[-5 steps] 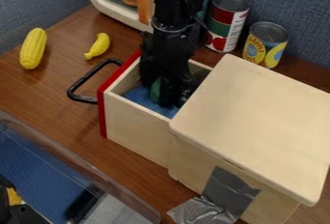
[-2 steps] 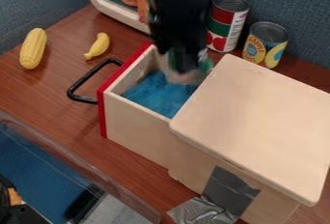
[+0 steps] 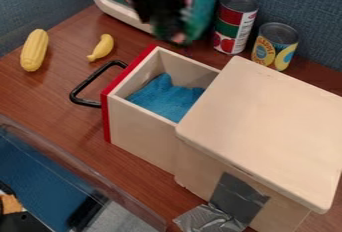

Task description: TAKE THINGS IN A BOX

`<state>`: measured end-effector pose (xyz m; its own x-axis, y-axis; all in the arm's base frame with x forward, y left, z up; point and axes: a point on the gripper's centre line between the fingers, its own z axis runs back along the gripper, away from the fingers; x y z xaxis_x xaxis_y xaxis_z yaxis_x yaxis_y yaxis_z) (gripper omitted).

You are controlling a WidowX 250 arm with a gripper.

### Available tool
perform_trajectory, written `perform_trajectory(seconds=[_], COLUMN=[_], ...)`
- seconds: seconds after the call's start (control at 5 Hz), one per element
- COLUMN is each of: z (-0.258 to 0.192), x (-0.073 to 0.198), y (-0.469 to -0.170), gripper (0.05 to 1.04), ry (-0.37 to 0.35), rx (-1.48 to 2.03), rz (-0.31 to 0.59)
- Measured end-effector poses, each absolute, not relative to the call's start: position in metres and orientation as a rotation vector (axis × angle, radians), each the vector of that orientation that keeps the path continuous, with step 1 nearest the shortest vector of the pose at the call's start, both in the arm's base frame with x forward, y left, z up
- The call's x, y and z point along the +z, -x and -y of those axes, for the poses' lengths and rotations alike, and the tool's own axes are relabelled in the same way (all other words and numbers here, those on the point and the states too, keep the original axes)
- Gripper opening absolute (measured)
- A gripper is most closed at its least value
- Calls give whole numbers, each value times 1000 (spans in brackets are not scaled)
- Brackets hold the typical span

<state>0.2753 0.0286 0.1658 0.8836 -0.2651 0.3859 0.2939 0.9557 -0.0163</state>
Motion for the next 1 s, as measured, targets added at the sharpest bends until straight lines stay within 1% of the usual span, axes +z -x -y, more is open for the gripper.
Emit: perform_trajectory(seconds=[0.2,0.4,0.6,0.8,1.0], z=[-67,-95,-118,-132,-140], x=[166,152,139,118,110], y=[-268,-267,-275,-294,-318], gripper=[707,707,707,707,707], ry=[59,81,91,115,126], rx=[-177,-83,-19,8,12], rz=[400,389,375,352,342])
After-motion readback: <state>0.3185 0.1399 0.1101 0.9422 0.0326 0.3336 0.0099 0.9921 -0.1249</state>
